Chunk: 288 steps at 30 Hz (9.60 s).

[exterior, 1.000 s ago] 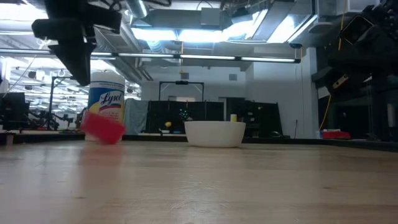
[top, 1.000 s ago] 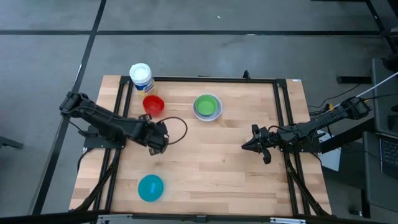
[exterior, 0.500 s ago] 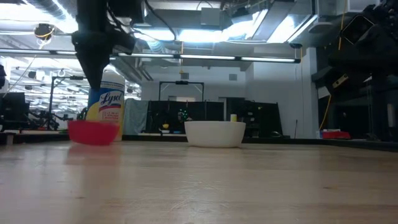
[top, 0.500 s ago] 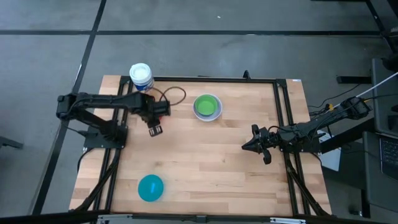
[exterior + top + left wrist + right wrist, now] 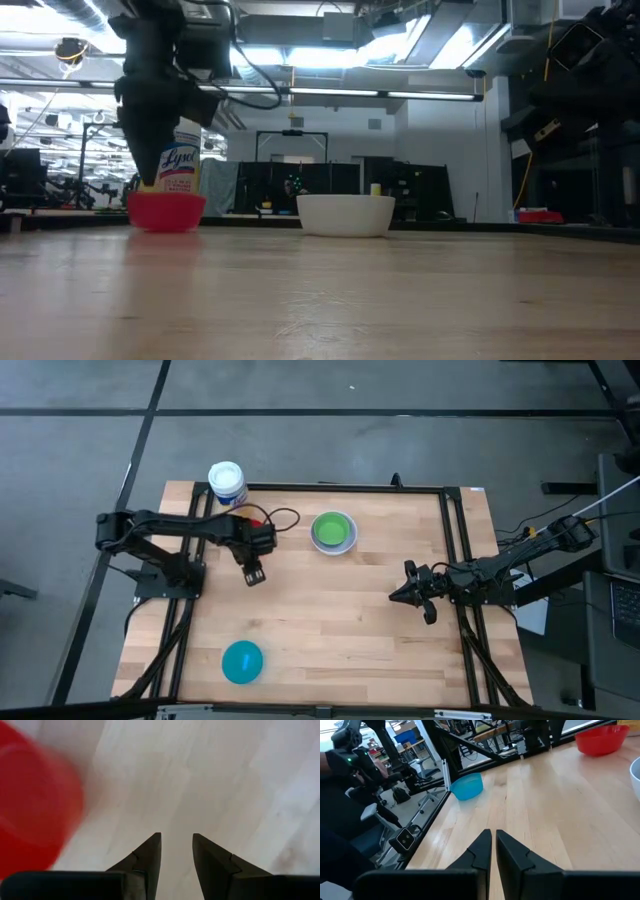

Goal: Nest bowls inside each other
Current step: Stack the red bowl on the green bowl, then stack the light blue bowl on the red bowl, then return to Home Position

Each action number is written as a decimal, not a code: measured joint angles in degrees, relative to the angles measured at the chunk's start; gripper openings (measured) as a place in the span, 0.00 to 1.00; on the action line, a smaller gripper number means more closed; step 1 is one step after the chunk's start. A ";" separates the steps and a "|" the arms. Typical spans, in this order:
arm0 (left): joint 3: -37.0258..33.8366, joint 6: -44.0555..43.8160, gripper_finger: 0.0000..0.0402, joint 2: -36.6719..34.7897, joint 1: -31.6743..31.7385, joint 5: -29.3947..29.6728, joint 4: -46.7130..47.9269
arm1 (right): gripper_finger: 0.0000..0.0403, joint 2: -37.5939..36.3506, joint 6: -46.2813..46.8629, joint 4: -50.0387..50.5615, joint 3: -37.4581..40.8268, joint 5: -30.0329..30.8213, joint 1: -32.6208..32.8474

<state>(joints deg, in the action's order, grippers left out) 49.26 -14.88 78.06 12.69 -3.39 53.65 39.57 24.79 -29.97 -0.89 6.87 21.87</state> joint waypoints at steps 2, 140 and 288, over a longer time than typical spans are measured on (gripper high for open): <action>-0.62 0.58 0.27 0.02 -0.23 1.46 -0.37 | 0.07 0.00 0.27 0.01 0.00 0.00 0.00; 21.46 -33.69 0.08 13.00 -52.08 14.05 6.70 | 0.07 10.40 14.83 -6.09 0.00 15.20 21.26; -48.77 7.53 0.01 -41.89 49.27 -44.72 -92.29 | 0.03 -39.60 -18.96 45.48 -5.17 -11.96 -30.68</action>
<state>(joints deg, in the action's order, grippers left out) 0.49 -7.35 36.18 61.96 -48.11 -38.64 -0.03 5.83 15.51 -6.06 -5.09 -8.82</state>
